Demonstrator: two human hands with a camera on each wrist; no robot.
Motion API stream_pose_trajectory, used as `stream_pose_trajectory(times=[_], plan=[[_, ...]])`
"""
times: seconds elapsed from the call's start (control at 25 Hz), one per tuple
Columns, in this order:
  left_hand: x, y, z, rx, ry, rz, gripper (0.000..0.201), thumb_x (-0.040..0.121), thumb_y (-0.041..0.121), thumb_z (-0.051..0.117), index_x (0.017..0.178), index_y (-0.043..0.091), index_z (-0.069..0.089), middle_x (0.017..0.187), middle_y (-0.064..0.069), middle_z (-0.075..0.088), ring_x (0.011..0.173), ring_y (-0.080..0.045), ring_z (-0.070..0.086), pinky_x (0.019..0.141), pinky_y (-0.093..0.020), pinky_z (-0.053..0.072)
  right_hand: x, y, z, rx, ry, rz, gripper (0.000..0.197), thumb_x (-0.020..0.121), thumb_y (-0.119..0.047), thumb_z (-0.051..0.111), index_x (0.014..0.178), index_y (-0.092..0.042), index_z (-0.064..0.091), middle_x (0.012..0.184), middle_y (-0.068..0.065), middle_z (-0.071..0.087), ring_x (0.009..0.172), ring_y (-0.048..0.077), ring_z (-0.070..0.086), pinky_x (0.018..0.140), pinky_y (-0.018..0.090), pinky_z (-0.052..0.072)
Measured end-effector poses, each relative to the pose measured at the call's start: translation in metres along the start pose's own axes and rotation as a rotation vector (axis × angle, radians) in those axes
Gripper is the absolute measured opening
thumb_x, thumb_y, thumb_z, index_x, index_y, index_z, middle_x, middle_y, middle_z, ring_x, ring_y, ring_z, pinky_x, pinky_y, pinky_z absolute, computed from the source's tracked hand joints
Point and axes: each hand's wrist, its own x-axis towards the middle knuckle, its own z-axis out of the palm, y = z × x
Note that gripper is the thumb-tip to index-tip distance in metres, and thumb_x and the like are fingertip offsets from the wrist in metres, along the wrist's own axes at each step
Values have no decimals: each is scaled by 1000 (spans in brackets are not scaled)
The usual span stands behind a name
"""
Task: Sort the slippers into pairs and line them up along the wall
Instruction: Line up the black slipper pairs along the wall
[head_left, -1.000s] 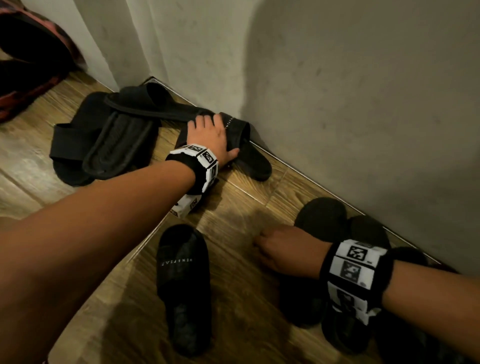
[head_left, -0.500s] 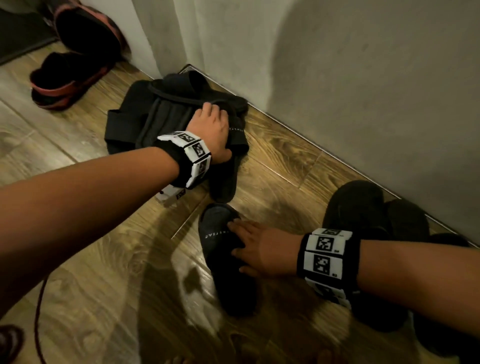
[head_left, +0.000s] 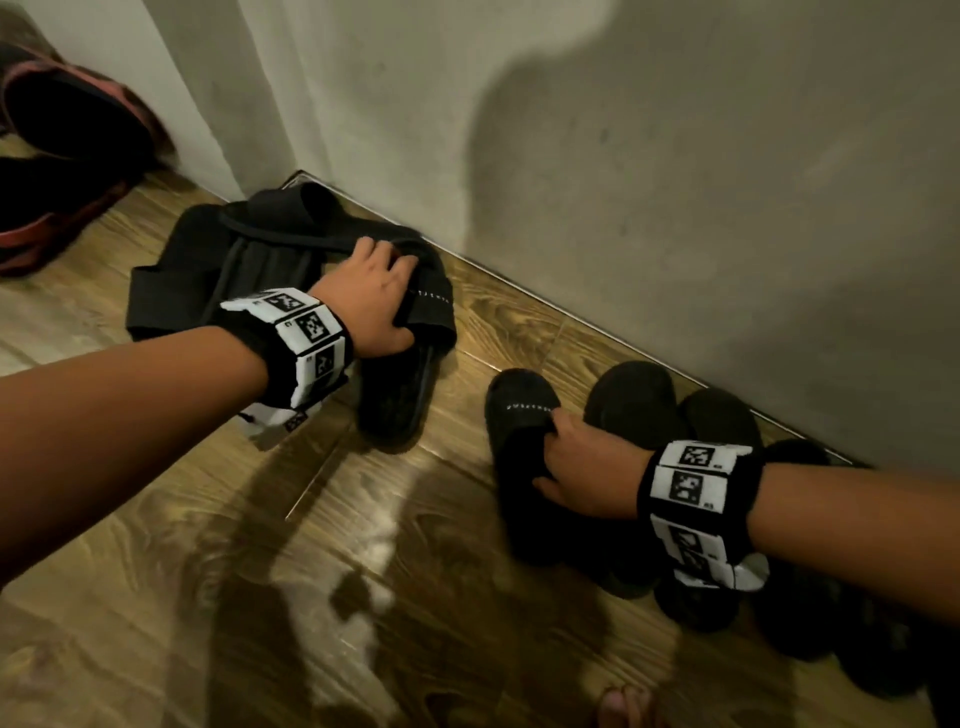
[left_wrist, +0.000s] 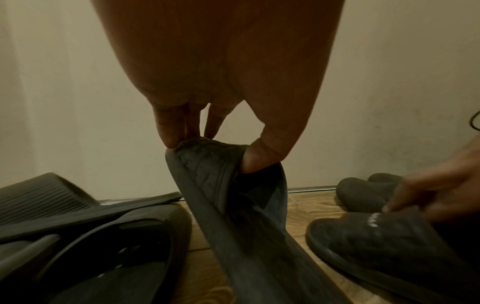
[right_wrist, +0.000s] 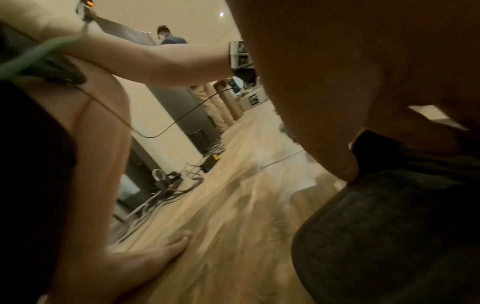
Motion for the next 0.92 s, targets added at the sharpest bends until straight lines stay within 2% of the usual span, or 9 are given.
stream_pose_trajectory(times=[0.08, 0.2, 0.36, 0.48, 0.6, 0.72, 0.92], plan=[[10, 16, -2, -14, -7, 41, 92, 70, 48, 64, 143, 3, 31, 130, -21, 44, 120, -37, 37, 109, -42, 32, 3, 12, -4, 25, 18, 107, 49, 96, -39, 46, 123, -1, 60, 139, 27, 34, 117, 39, 47, 99, 42, 44], [25, 40, 2, -39, -41, 82, 91, 72, 48, 63, 143, 2, 29, 133, -22, 42, 122, -37, 36, 111, -41, 29, 8, 24, -6, 26, 62, 197, 47, 96, -37, 48, 122, -1, 61, 145, 29, 25, 122, 42, 43, 99, 43, 41], [46, 63, 14, -168, -133, 85, 92, 75, 41, 66, 147, 5, 22, 142, -20, 33, 132, -36, 30, 115, -41, 27, 11, 38, -8, 61, 93, 234, 45, 97, -36, 46, 121, -1, 62, 148, 27, 24, 124, 39, 41, 101, 41, 38], [53, 77, 28, -264, -264, 95, 90, 81, 21, 66, 151, 3, 13, 156, -20, 16, 143, -34, 25, 118, -33, 23, 9, 41, -7, 51, 117, 221, 47, 97, -39, 42, 125, -4, 60, 149, 24, 26, 124, 34, 43, 102, 38, 39], [47, 86, 44, -231, -359, 108, 83, 87, 8, 58, 151, 2, 6, 159, -25, 0, 147, -34, 16, 120, -31, 18, 7, 36, -4, -2, 167, 185, 53, 95, -44, 40, 130, -6, 54, 146, 22, 33, 122, 32, 46, 100, 38, 40], [32, 89, 54, -246, -360, 126, 85, 86, 10, 58, 151, 3, 5, 158, -28, -2, 147, -37, 16, 121, -35, 20, 6, 33, -7, -26, 178, 118, 52, 94, -47, 40, 129, -11, 54, 144, 19, 36, 121, 29, 47, 101, 38, 41], [-6, 89, 63, -209, -261, 147, 85, 83, 20, 61, 151, 7, 11, 158, -21, 8, 142, -36, 27, 114, -43, 33, 11, 23, -22, -58, 182, 76, 50, 94, -51, 40, 129, -18, 51, 146, 15, 36, 128, 28, 42, 107, 39, 37]])
